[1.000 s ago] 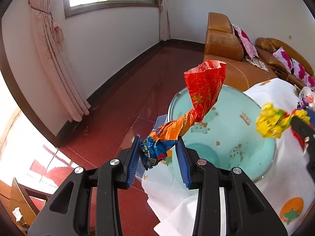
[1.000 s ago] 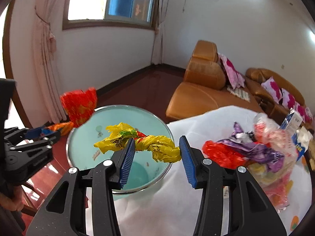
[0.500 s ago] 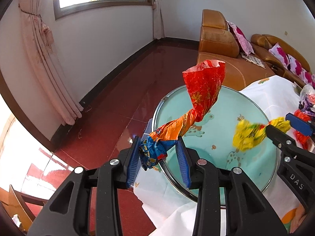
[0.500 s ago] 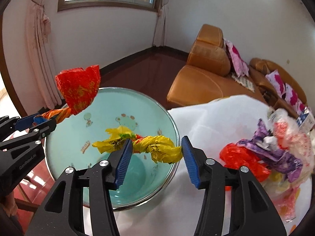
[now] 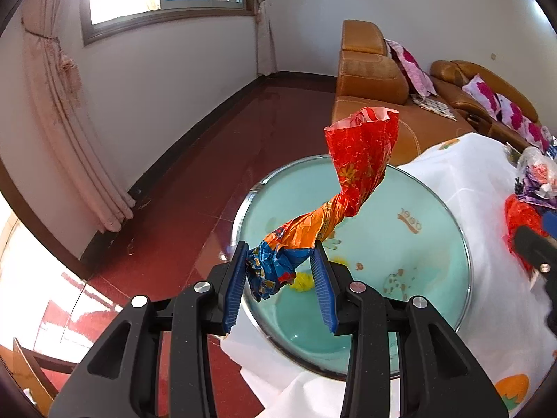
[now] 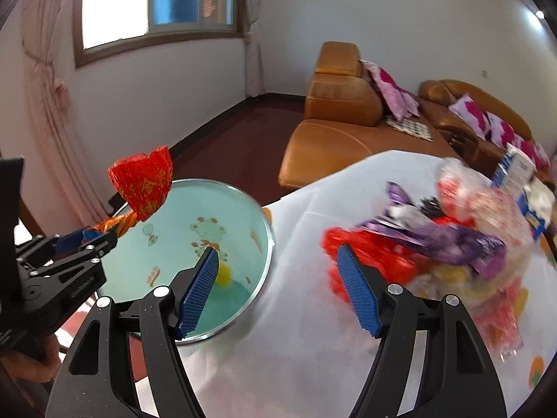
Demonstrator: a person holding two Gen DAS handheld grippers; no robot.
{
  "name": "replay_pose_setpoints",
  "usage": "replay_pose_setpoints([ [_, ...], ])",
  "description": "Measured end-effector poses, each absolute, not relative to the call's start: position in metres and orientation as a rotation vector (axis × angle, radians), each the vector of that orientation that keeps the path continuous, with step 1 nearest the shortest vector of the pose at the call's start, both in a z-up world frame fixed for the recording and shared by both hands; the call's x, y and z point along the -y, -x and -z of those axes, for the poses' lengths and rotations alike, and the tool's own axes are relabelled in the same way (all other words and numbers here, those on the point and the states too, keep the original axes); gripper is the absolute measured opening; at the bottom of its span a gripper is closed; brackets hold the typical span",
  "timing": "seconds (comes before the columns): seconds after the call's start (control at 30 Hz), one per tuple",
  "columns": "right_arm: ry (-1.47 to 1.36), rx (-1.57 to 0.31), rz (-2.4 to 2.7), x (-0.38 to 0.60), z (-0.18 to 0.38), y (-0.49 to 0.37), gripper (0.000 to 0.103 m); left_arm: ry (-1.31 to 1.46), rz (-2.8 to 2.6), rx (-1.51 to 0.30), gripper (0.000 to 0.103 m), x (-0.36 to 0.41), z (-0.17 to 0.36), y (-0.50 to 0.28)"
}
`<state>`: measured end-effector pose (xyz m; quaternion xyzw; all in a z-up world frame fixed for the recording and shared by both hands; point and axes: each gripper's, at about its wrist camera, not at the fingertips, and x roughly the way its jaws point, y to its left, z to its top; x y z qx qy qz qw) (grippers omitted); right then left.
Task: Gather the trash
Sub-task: 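Carry both wrappers over the blue bin and open both grippers to drop them, then grasp the white snack packet with the left gripper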
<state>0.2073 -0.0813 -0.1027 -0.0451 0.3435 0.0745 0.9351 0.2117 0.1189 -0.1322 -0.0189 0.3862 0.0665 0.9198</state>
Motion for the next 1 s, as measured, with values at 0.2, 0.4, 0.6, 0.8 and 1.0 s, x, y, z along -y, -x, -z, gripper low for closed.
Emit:
replay_pose_setpoints([
  [0.2,0.051,-0.673,-0.107,0.103,0.092,-0.189,0.070,-0.002,-0.124,-0.813,0.040,-0.104,0.135,-0.219],
  [0.4,0.015,-0.671,-0.078,0.124,0.092,-0.173,0.072,-0.027,-0.189,-0.802,0.078,-0.099,0.131,-0.210],
  [0.6,-0.044,-0.660,-0.058,0.146,0.090,-0.157,0.076,-0.013,-0.170,-0.808,0.082,-0.085,0.122,-0.197],
  [0.8,-0.074,-0.653,-0.003,0.177,0.090,-0.135,0.083,-0.025,-0.073,-0.789,0.092,-0.040,0.116,-0.176],
  [1.0,-0.095,-0.652,0.070,0.211,0.094,-0.111,0.086,-0.060,0.007,-0.796,0.093,-0.005,0.119,-0.162],
])
